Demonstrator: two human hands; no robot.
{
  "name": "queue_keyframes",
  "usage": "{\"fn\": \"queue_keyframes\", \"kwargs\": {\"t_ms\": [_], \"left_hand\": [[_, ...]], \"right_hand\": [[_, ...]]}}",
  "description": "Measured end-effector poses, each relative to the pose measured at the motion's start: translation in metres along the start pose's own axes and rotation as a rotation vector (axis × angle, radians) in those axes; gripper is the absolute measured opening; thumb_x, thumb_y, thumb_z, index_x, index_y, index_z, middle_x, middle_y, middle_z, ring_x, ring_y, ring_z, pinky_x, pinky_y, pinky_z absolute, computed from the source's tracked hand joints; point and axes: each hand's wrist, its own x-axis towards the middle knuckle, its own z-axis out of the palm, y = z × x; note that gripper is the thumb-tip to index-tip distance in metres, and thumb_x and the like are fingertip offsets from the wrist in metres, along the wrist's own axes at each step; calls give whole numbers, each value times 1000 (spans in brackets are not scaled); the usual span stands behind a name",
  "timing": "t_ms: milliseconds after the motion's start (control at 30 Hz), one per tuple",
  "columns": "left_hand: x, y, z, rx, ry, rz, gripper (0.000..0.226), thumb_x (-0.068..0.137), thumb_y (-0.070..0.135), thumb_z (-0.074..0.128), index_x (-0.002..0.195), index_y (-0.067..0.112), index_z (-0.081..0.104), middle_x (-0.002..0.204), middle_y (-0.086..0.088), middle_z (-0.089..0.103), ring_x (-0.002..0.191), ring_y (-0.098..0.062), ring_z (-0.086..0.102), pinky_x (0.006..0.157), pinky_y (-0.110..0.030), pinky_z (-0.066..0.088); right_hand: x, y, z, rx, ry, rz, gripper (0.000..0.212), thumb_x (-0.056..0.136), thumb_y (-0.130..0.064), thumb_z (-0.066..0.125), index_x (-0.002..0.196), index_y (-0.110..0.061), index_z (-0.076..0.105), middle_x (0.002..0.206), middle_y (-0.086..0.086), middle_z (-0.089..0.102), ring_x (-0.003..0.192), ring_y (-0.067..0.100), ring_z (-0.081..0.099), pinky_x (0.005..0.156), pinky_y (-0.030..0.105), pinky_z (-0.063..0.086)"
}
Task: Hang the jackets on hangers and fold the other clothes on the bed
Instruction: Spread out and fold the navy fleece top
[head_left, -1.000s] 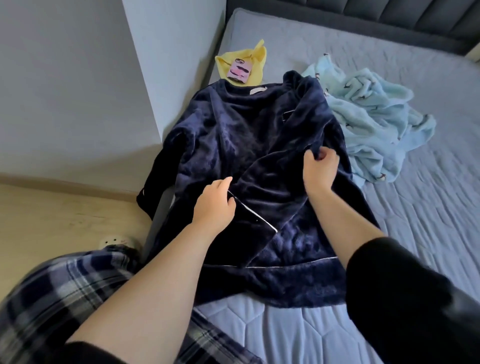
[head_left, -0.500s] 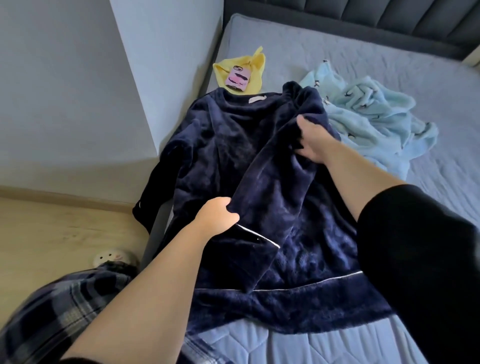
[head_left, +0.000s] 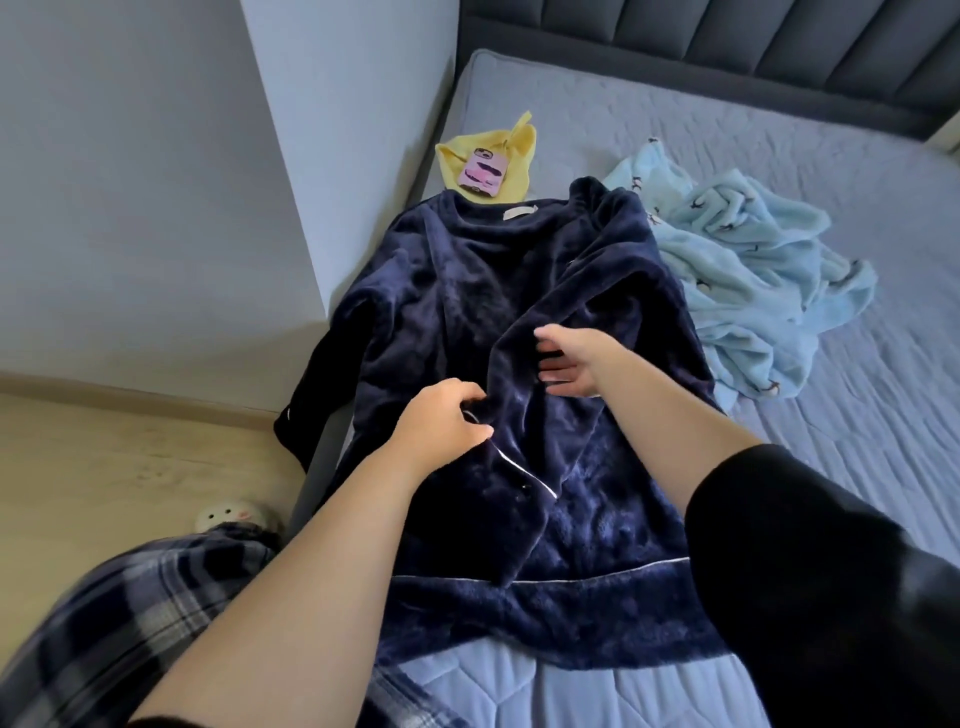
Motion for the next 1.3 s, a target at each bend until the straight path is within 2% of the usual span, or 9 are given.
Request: {"fn": "queue_keyframes", "kwargs": {"t_ms": [200,267,400,567,767,933,1133,1200,1300], "left_hand": [[-7,1,-30,-601,-527,-159,28,95,12,50,108,25,72,107,-6,72,94,-15,66,90,-27,49],[-9,-1,-31,-715,-649,-171,38,97,5,37,112,16,70,110,-10,70,87,-15,67,78,-24,53],[-15,-6,-22,-773,-477,-315,29,94,6,45,96,9,74,92,-8,73,70,-15,69,61,-21,54],[-22,-21,-11,-651,-304,-492,19,87,28,64,77,19,77,85,-9,72,77,-25,67,73,-32,54],[-13,-26,-17,-1126,-423,-479,49,97,57,33,113,21,62,108,-2,69,95,-19,66,84,-40,49],[-12,-27,-20,-1423,-394,-516,58,87,70,40,127,29,53,130,-4,60,113,-28,60,80,-47,53],[-19,-23,-23,-1535,-219,-583,15,74,23,70,88,19,68,75,1,70,49,-9,58,32,-17,36],[-25,-22,-29,-1635,-320,-578,10,75,23,66,80,16,70,74,0,69,47,-11,59,29,-16,36],[-31,-26,-28,-1374,-231,-716,25,85,34,63,84,12,74,84,-4,73,67,-19,69,57,-25,55]], "right_hand": [[-13,6,25,102,60,-43,60,78,-64,60,106,-11,58,101,7,65,88,24,62,70,37,51],[-14,13,31,-33,105,-76,45,74,-47,70,98,-9,62,89,4,67,83,23,64,71,35,54],[-18,25,29,-74,243,-108,3,76,-11,55,74,-9,56,70,8,55,61,22,53,64,31,47],[-41,23,23,588,110,-15,16,79,-9,39,68,-13,51,68,4,50,65,22,48,89,39,45],[-81,-6,13,1055,-224,-430,12,61,-1,39,56,-10,45,51,7,46,48,21,54,52,21,49],[-68,26,4,1059,-191,-329,13,65,-4,38,64,-16,39,67,5,41,64,23,46,76,30,41],[-56,91,3,1100,-216,-116,37,91,-23,44,105,2,68,112,18,68,100,34,67,92,44,49],[-54,94,2,1085,-229,-117,35,90,-18,48,115,2,61,112,18,68,98,31,68,86,39,55],[-45,102,8,835,-136,-26,21,90,-11,45,99,-2,62,81,11,70,67,24,69,54,29,57]]}}
